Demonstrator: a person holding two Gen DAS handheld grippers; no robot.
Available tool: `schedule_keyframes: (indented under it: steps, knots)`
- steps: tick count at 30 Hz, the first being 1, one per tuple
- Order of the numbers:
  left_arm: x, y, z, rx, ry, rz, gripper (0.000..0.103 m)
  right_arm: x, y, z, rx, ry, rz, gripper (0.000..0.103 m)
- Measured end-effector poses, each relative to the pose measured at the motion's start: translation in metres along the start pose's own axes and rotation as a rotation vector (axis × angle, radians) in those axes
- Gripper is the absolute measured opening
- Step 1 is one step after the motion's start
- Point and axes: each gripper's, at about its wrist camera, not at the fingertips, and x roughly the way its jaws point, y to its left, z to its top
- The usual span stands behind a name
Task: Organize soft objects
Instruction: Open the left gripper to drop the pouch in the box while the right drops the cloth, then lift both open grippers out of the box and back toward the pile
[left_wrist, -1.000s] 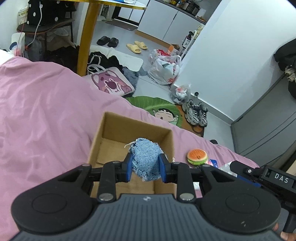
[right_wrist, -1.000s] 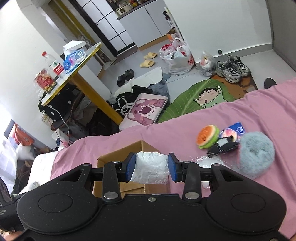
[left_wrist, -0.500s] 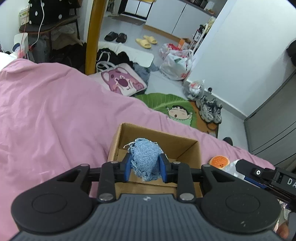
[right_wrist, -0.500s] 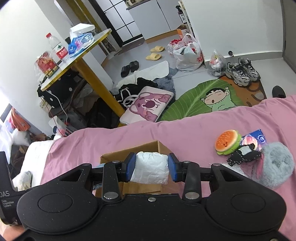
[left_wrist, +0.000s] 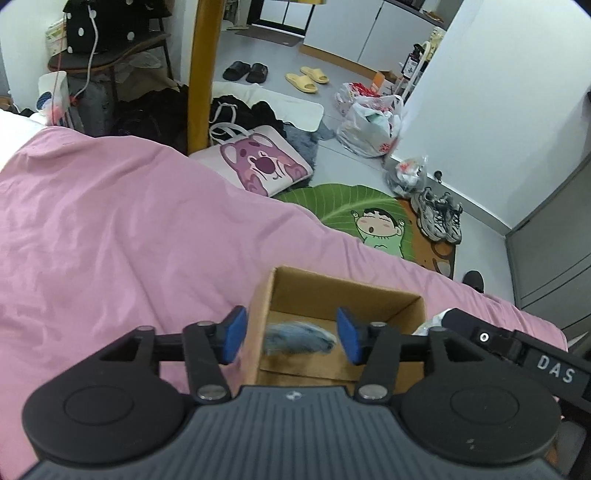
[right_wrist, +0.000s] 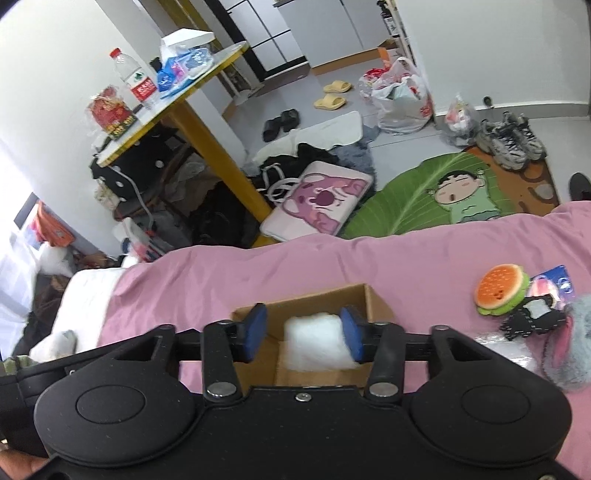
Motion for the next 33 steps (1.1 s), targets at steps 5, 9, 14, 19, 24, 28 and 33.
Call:
schedule_keyframes:
  steps: [5, 9, 14, 19, 24, 28, 33]
  knots:
    - [-0.013, 0.007, 0.001, -0.029, -0.032, 0.004, 0.079, -0.009, 0.002, 0.000, -0.004, -0.008, -0.005, 0.070]
    - [-0.021, 0.010, -0.001, -0.039, -0.054, 0.038, 0.083, -0.021, 0.000, -0.001, -0.020, -0.018, -0.034, 0.083]
    - [-0.030, 0.006, -0.005, -0.019, -0.081, 0.045, 0.083, -0.040, -0.007, -0.004, -0.046, -0.049, -0.063, 0.091]
    - [-0.044, 0.001, -0.010, -0.027, -0.135, 0.032, 0.083, -0.061, -0.013, -0.008, -0.083, -0.112, -0.081, 0.103]
    - [-0.059, -0.008, -0.018, -0.001, -0.191, 0.061, 0.083, -0.078, -0.019, -0.010, -0.110, -0.134, -0.066, 0.103]
    - [-0.069, -0.018, -0.022, 0.021, -0.212, 0.058, 0.083, -0.090, -0.029, -0.015, -0.121, -0.142, -0.061, 0.103]
    - [-0.077, -0.034, -0.033, 0.092, -0.231, 0.105, 0.083, -0.108, -0.045, -0.020, -0.173, -0.125, -0.053, 0.103]
